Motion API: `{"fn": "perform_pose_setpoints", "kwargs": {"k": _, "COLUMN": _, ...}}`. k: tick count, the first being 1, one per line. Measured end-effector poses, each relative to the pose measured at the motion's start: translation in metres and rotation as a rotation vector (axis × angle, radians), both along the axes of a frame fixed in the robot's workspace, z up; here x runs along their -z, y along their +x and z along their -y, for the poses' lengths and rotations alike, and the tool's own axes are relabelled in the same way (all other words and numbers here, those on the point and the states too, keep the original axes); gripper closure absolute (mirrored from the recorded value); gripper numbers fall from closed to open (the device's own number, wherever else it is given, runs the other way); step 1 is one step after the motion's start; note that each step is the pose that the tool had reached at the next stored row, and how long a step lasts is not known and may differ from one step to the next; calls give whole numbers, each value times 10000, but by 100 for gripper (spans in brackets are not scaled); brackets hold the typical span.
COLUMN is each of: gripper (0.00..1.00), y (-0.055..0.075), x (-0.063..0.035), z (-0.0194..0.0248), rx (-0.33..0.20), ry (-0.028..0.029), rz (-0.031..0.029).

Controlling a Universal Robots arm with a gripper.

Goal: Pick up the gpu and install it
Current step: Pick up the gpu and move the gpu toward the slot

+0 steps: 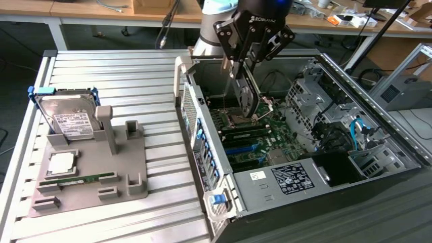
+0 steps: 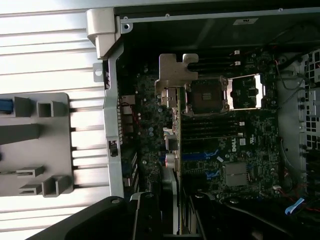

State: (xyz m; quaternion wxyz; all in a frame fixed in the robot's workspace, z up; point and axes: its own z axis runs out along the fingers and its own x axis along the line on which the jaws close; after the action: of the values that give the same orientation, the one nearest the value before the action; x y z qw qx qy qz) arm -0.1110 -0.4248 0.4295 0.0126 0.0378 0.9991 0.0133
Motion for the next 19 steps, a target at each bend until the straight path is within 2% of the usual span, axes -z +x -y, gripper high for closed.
{"fn": "perform_pose_setpoints", "kwargs": {"k": 19, "gripper": 73, "y": 108, "x": 22, "z": 0, "rx": 1, "ry": 0, "rz": 0}}
